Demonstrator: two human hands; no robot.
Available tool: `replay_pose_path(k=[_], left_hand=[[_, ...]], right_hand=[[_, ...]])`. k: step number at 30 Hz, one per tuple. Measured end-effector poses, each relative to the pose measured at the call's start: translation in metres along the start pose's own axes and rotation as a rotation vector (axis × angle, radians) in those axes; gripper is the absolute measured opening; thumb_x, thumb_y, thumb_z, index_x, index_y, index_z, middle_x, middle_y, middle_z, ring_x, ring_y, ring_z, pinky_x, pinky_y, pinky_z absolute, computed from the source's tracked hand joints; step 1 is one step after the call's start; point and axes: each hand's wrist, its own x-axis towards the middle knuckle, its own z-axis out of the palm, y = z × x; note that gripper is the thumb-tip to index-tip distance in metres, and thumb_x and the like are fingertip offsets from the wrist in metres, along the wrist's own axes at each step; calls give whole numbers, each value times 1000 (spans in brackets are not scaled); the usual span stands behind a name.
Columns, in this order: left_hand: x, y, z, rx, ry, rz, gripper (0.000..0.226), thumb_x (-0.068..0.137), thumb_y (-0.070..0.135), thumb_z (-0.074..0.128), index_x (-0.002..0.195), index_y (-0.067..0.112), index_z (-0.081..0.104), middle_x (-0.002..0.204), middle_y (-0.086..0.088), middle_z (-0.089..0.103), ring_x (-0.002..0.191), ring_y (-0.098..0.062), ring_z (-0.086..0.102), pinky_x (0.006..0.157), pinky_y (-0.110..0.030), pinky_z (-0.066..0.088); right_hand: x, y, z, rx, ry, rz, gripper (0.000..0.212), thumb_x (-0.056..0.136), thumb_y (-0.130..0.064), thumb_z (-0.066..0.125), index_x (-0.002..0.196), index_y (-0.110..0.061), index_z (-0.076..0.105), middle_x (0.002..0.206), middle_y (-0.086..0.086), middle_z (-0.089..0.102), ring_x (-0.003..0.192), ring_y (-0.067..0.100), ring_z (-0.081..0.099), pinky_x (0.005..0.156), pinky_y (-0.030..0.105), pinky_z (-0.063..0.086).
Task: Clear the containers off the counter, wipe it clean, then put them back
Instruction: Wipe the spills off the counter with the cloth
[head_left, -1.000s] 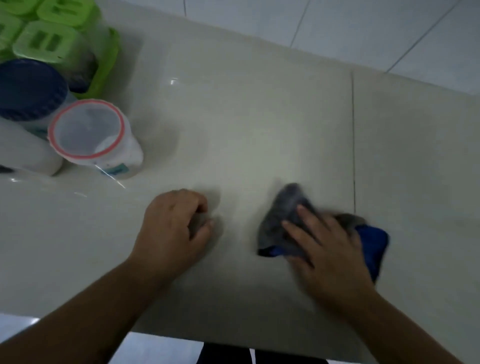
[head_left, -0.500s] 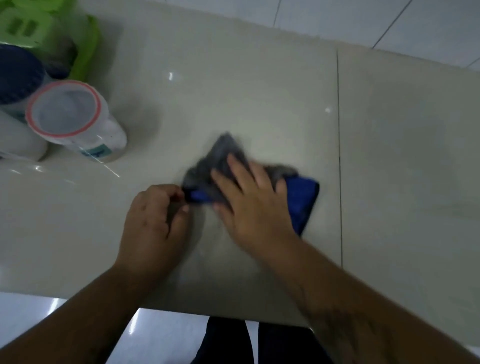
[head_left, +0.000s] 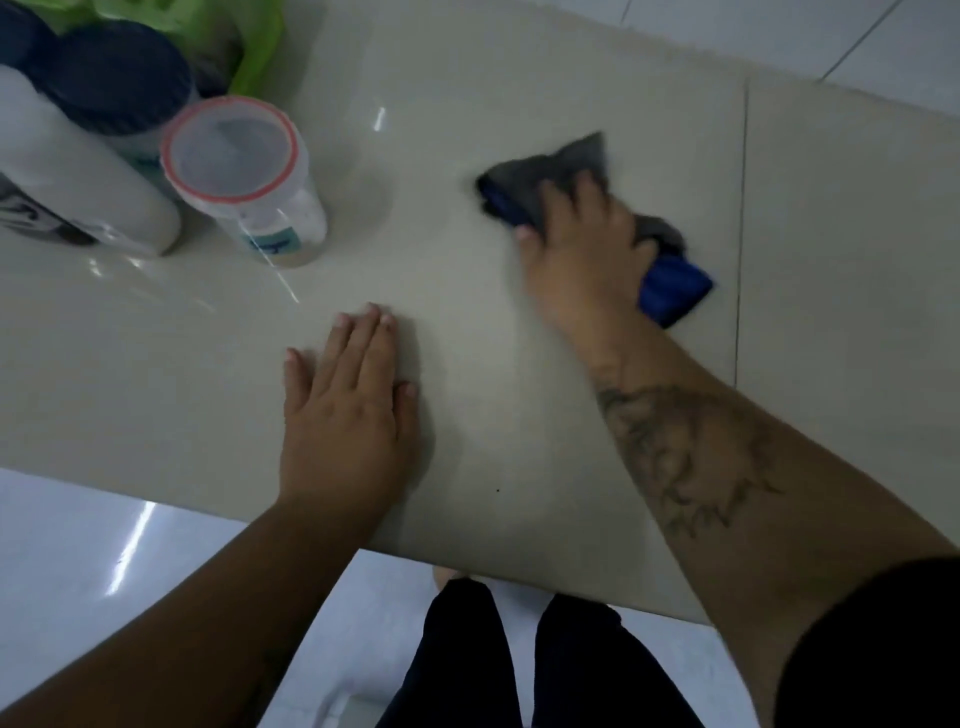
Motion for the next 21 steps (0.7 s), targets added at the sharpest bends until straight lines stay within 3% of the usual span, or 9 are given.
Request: replay_pose_path(k=[4,8,12,14,15,18,21], left_hand=[[-14,-5,-3,3,6,-33,54,96,29,33,147,11,31,156,-11,28,145,-26,22,113,-57,10],[-59,-6,2,11,-78,396,48,89,13,40,137,11,50,153,-11,34,141,-29,31,111,-56,25],[-58,6,4,-96,-25,176,41,95,22,43,134,13,48,151,-3,38,141,-22,32,115,-47,23],[-46,12,2,-130,8,46,46,95,26,40,140,14,41,151,-4,39,141,-24,31,114,-46,21],[-41,14,1,-151,20,-9,49,95,28,38,142,14,38,151,-5,38,142,-25,30,114,-46,20],[-28,12,-1,-188,27,-100,52,94,31,33,144,16,35,152,-7,37,143,-26,26,114,-47,18],[-21,6,1,-108,3,-62,55,91,31,36,144,14,36,152,-10,36,142,-32,28,111,-52,21]], right_hand=[[-134,-42,8,24,-34,-410,54,91,-52,47,141,-31,43,157,-2,30,140,29,28,98,58,29],[-201,82,-12,-52,-113,-459,56,83,-49,46,137,-35,45,154,-3,36,133,27,37,92,59,37],[-150,183,-33,-47,-86,79,65,89,-60,28,145,-27,36,157,4,28,139,33,29,101,67,29],[-109,167,-30,-25,-37,250,68,92,-63,27,148,-25,33,160,5,21,142,34,22,106,67,22],[-94,145,-26,-17,-38,235,65,93,-61,29,148,-26,32,160,5,19,142,33,20,106,67,21],[-98,63,-8,18,-55,-77,58,92,-56,41,145,-32,36,159,2,22,141,31,22,103,64,25],[-171,16,1,48,-57,-496,54,87,-53,52,137,-34,48,156,-1,33,140,29,30,97,58,32]])
